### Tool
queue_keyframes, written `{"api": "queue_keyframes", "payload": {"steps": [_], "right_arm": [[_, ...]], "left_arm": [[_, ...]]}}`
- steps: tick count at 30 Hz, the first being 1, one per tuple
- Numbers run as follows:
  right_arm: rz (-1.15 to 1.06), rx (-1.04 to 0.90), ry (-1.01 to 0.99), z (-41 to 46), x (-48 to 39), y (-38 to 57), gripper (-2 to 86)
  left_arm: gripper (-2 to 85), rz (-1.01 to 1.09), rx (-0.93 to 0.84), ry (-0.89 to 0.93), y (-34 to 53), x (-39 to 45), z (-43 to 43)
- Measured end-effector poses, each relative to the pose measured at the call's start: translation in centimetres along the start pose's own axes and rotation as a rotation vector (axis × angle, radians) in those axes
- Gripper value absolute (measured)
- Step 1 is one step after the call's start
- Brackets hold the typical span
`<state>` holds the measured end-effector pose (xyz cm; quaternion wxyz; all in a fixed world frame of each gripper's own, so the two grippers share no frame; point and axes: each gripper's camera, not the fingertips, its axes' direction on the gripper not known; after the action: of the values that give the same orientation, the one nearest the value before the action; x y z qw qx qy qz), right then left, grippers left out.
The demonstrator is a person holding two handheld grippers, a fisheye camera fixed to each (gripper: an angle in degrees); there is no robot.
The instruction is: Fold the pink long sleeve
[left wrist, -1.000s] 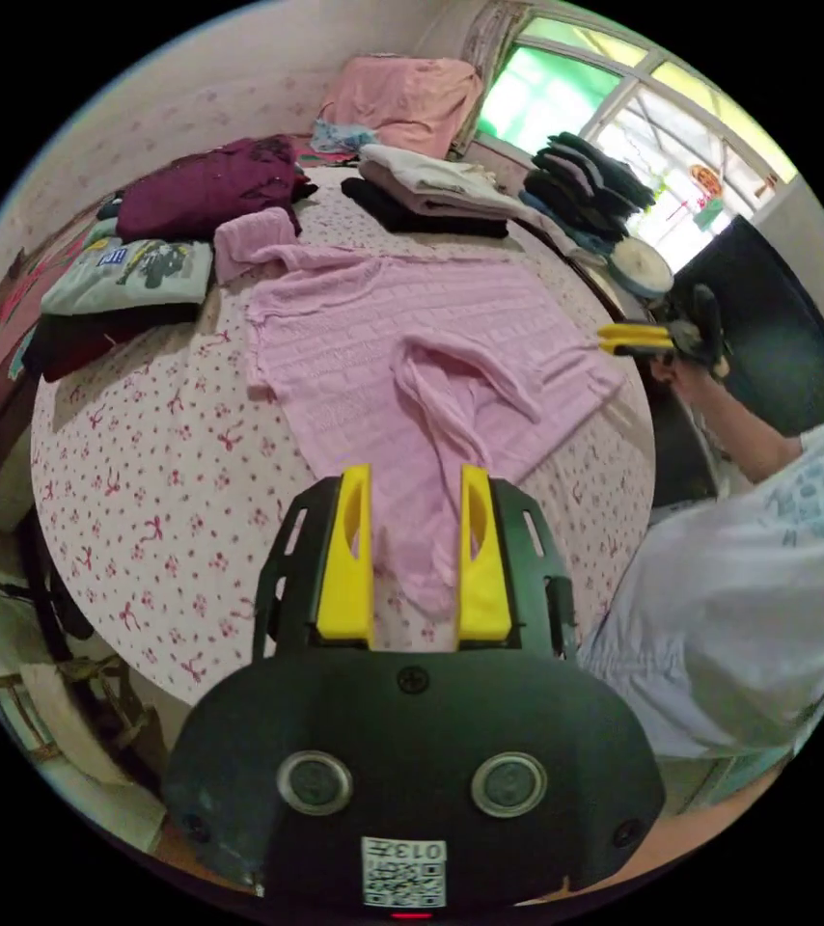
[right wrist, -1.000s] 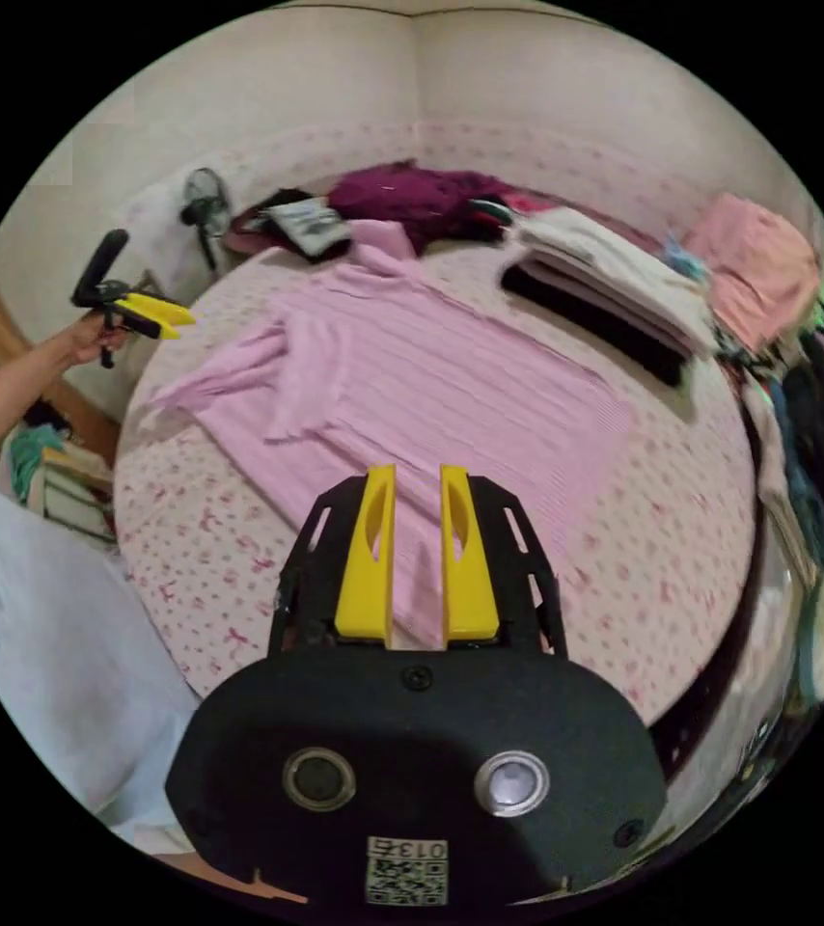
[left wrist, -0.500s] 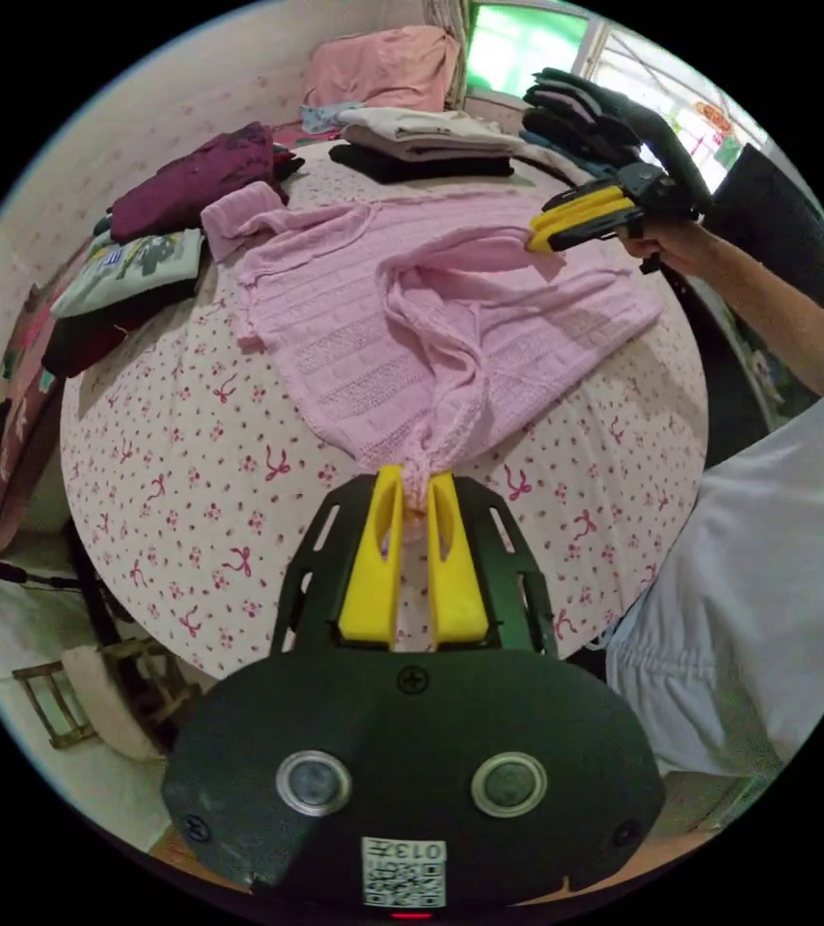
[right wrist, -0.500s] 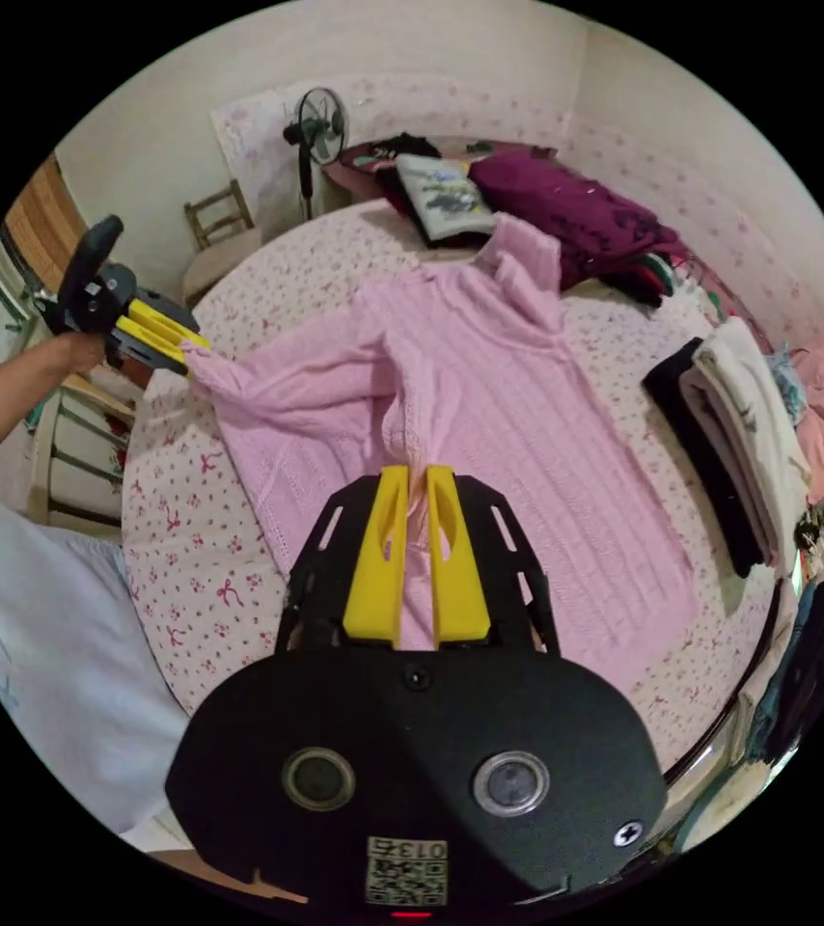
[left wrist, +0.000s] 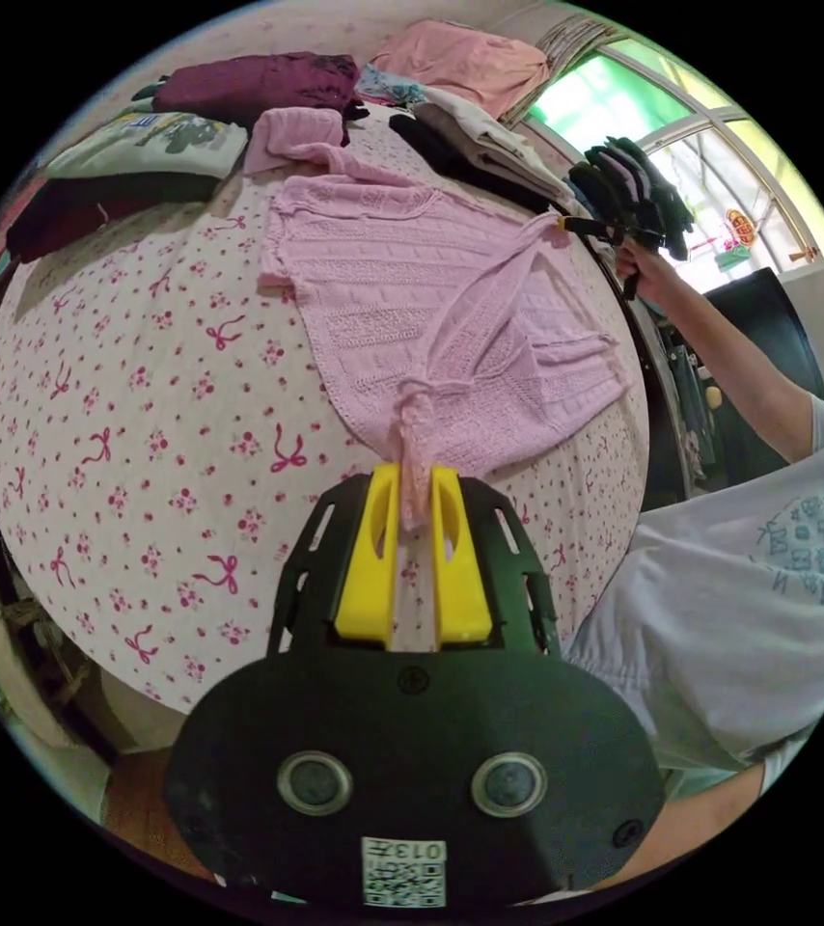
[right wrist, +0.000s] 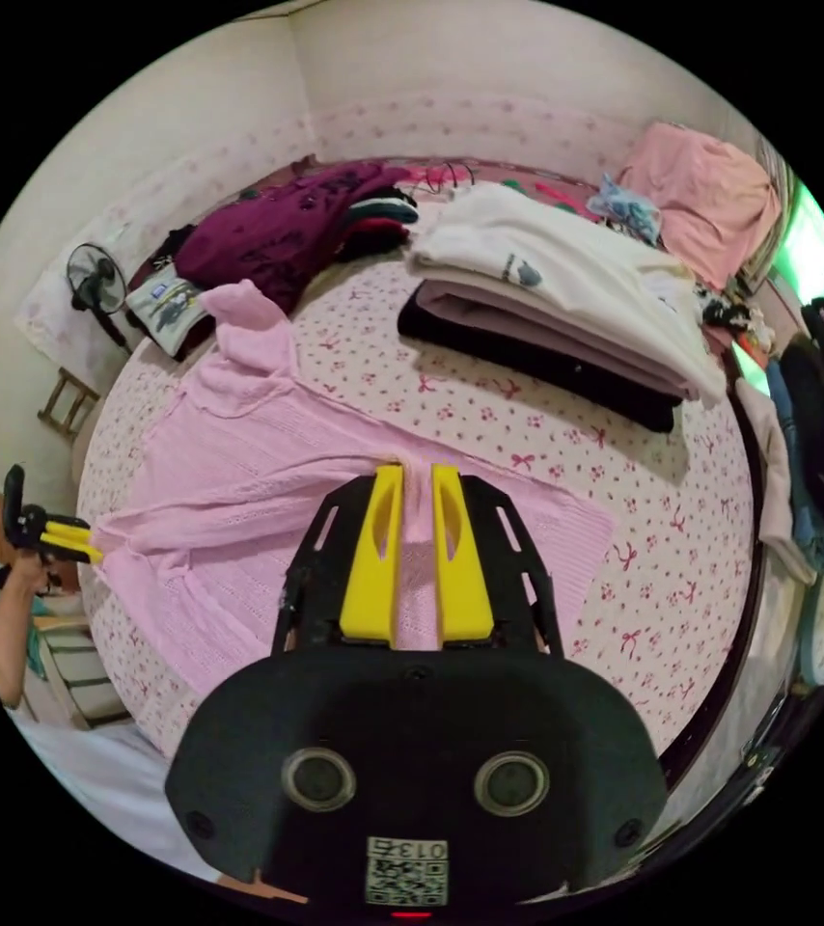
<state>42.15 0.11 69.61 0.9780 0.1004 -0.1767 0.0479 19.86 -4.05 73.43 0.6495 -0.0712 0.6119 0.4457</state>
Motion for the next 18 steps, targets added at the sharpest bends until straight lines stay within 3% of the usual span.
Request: {"api": "queue_keyframes", "payload": {"steps": [3,12,18], "right_arm": [[0.075,-0.081,-0.06,0.8,2.0,0.2,7.3],[0.076,-0.002,-0.084,-5.6,4.9,11.7,9.4],[0.302,-0.062,-0.012,-7.9,7.6,21.6,10.4]], "left_arm": [[9.2,-0.019,0.003,-0.017,1.5,-0.2,-0.4],[13.3,-0.031,0.034,0.046,3.5,0.4,1.7],[13.5,-0.036,0.07,0.063,3.0,1.0,1.9]]}}
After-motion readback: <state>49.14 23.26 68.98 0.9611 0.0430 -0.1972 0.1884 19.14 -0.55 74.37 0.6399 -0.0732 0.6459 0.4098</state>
